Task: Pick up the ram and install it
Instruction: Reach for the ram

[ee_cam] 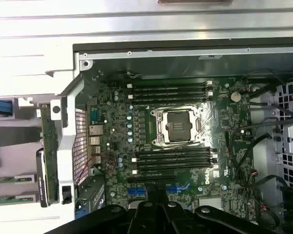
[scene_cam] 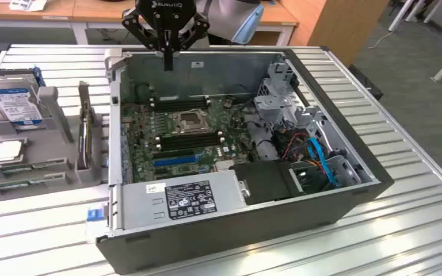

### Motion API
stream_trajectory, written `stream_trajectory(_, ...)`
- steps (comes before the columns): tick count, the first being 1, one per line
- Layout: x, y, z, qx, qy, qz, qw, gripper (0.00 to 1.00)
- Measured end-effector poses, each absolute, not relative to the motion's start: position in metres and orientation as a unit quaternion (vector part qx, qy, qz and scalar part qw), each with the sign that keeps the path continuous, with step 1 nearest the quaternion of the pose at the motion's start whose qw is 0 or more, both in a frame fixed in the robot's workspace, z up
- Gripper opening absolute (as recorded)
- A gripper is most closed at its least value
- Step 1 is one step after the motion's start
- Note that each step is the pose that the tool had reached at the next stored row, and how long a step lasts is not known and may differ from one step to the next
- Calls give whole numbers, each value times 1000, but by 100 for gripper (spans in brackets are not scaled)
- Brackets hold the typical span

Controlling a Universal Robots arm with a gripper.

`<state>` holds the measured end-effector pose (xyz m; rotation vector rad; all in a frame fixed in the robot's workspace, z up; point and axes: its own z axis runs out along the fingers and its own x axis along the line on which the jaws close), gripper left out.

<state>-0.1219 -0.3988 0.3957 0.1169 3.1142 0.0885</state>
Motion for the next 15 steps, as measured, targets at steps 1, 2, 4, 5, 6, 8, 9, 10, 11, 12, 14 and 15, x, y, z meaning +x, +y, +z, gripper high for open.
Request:
stream_trajectory(1,-122,-399,396,38,999,28,12,10)
stream_trajectory(2,-122,-399,396,38,999,29,12,10)
stream_trajectory(4,-122,-399,396,38,999,29,12,10)
stream_trajectory(5,-122,-399,396,37,999,29,12,10)
stream_trajectory(6,-122,-399,396,38,999,30,12,10)
stream_trajectory(8,-122,-399,397,38,999,31,12,10)
stream_trajectory(9,-122,-399,397,38,999,33,12,10)
stream_trajectory(10,-122,-399,397,38,999,33,12,10)
stream_trajectory(11,-122,-399,397,38,999,33,12,10)
stream_trajectory(12,-122,-399,397,38,999,33,12,10)
stream_trajectory(14,-123,-399,397,38,999,33,12,10)
stream_trajectory(15,-123,-399,397,38,999,33,12,10)
